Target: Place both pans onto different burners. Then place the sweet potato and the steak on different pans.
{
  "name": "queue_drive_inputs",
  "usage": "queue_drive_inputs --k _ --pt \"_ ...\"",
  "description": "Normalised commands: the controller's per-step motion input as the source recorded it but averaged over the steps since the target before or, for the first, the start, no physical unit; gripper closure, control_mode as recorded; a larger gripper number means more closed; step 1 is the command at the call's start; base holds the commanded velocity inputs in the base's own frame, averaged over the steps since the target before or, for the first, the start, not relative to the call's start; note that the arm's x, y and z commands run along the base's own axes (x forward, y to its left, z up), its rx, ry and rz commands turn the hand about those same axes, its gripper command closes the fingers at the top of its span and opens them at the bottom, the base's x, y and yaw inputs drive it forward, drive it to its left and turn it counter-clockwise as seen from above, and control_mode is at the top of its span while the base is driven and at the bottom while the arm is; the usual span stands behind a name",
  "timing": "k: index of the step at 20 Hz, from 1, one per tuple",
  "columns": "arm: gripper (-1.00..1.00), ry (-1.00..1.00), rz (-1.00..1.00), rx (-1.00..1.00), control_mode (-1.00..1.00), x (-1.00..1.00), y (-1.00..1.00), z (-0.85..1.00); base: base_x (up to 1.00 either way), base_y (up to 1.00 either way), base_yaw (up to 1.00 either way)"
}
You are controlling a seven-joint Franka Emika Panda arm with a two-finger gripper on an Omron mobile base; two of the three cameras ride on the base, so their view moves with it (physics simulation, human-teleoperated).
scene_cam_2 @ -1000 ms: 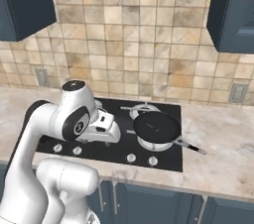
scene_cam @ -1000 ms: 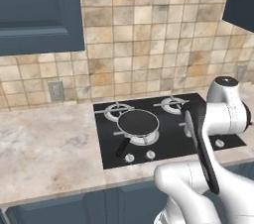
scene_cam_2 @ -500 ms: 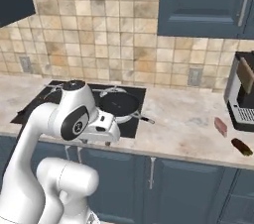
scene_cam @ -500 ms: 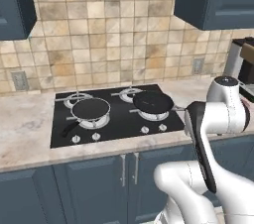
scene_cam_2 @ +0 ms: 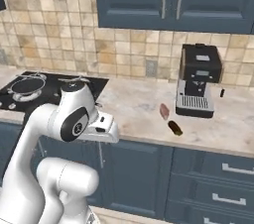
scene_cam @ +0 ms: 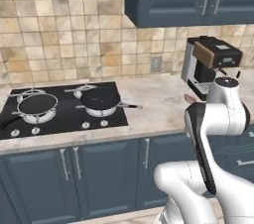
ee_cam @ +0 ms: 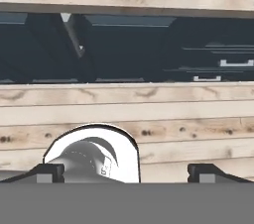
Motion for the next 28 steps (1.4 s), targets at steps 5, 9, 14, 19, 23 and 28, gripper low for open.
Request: queue_drive_inputs --k 5,9,14,19,23,28 --pt "-1.00 0.00 0.00 0.00 1.00 0.00 0.00 0.00 -0.32 -0.96 0.08" --pt "-1.00 0.00 0.00 0.00 1.00 0.00 0.00 0.00 -0.33 -0.96 0.10" --pt "-1.00 0.00 0.00 0.00 1.00 0.00 0.00 0.00 -0.33 -0.94 0.11" --pt "-1.00 0.00 0.00 0.00 1.00 0.00 0.00 0.00 -0.32 -0.88 0.08" --pt "-1.00 0.00 0.00 0.00 1.00 0.00 0.00 0.00 -0.07 -0.25 0.00" --pt "-1.00 0.00 0.00 0.00 1.00 0.00 0.00 0.00 -0.01 0.44 -0.01"
